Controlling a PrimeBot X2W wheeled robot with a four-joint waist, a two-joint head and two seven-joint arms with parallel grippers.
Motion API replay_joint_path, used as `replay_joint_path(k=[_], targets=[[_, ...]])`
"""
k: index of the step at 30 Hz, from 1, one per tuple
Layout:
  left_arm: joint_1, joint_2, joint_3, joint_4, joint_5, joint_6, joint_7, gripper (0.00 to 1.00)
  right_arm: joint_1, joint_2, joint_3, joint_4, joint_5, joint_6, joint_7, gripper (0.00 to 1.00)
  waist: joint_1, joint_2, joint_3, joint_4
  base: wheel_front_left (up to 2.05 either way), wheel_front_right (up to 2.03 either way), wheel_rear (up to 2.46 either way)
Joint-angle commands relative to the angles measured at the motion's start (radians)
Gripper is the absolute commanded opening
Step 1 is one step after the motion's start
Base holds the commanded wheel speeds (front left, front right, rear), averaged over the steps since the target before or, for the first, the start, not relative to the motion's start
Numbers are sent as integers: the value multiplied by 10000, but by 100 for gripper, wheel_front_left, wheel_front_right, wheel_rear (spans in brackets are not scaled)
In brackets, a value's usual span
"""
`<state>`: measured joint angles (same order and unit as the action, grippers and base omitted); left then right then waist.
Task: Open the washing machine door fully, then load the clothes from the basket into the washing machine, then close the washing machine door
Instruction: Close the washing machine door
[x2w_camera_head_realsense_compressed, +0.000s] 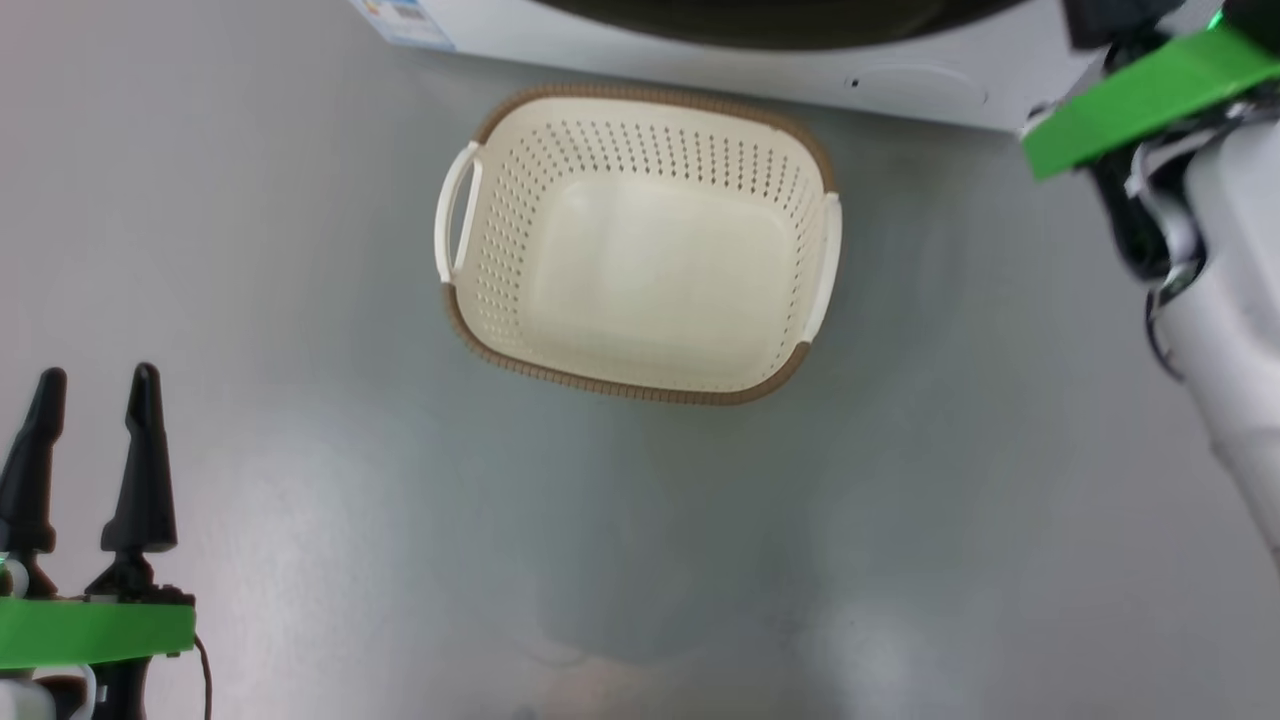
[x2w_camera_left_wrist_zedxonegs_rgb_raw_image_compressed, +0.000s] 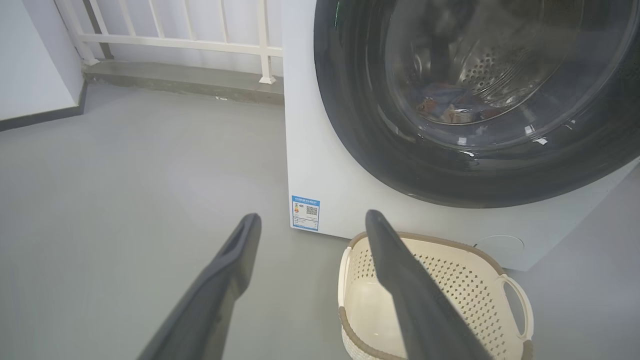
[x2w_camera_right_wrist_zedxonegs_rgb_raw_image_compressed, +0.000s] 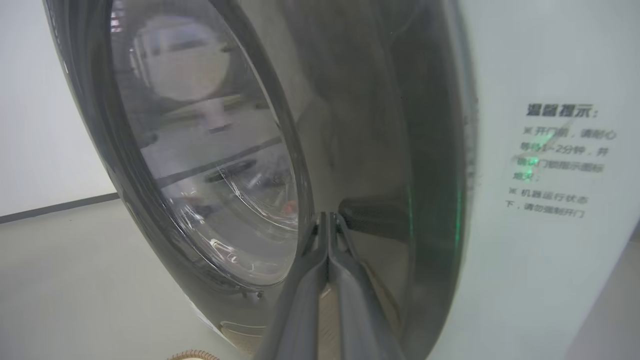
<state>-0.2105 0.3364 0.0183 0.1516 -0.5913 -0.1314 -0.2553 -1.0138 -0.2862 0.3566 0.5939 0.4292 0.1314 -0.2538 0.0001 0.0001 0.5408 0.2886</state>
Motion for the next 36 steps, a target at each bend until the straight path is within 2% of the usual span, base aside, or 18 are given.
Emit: replay_joint_path(k=[1, 6, 12, 27, 28, 30, 31, 32, 36], targets=[[-164, 524, 387, -258, -128, 8, -65, 100, -335, 11, -103, -195, -143, -7, -80, 0, -1, -1, 378, 151, 0, 0, 0], [-242, 481, 375, -258, -171, 8, -65, 100, -1031, -123, -669, 50, -628, -7, -80, 0, -1, -1, 637, 257, 0, 0, 0], [-341, 393, 297, -226, -195, 8, -65, 100, -1637, 85, -965, 437, -1154, -7, -80, 0, -1, -1, 749, 334, 0, 0, 0], [-362, 371, 228, -125, -136, 8, -65, 100, -893, 475, -1283, 255, -1163, -7, -80, 0, -1, -1, 173, 138, 0, 0, 0], [-354, 367, 217, -125, -127, 8, -65, 100, -765, 514, -1307, 173, -1134, -7, -80, 15, -1, -1, 80, 102, 0, 0, 0], [-325, 363, 163, -124, -105, 8, -65, 100, -466, 580, -1352, -37, -1081, -7, -80, 53, -1, -1, -124, 20, 0, 0, 0], [-304, 363, 132, -127, -94, 8, -65, 100, -302, 604, -1374, -155, -1068, -7, -80, 91, -1, -1, -232, -30, 0, 0, 0], [-280, 363, 104, -131, -80, 8, -65, 100, -138, 615, -1384, -258, -1042, -7, -80, 100, -1, -1, -340, -81, 0, 0, 0], [-183, 378, 57, -129, -19, 8, -65, 100, 638, 681, -1394, -722, -907, -7, -80, 100, -1, -1, -827, -323, 0, 0, 0]])
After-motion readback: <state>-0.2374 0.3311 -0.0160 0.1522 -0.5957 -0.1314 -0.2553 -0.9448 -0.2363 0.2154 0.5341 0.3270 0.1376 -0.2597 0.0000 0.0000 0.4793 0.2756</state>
